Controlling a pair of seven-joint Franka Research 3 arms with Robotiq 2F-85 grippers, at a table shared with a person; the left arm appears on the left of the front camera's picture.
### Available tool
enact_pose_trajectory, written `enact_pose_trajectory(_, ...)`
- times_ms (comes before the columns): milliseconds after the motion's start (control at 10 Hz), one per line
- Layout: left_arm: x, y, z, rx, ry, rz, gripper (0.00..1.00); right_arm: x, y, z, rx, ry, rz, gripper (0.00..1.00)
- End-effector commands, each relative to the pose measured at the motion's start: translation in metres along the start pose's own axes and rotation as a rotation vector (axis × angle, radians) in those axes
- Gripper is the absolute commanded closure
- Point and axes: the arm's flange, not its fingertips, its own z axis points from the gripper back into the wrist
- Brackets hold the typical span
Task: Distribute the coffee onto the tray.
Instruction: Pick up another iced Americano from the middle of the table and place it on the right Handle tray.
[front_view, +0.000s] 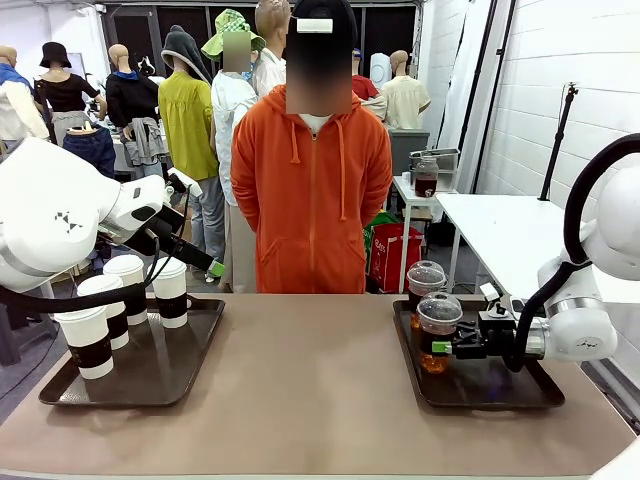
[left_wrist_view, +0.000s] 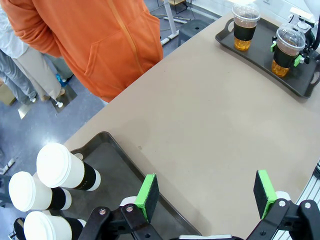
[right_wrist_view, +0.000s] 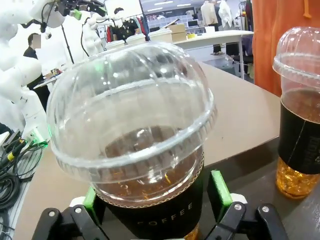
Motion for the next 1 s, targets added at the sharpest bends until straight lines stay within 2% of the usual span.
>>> enact_pose_trajectory(0, -0.001, 0.001, 0.0, -0.007, -0.001, 0.003, 0.0, 0.007, 0.005, 0.002, -0.018, 0.024, -0.029, 0.0)
enact_pose_trajectory(900, -0.001, 0.001, 0.0, -0.007, -0.001, 0.003, 0.0, 0.013, 0.047, 0.056, -0.136, 0.044, -0.084, 0.0)
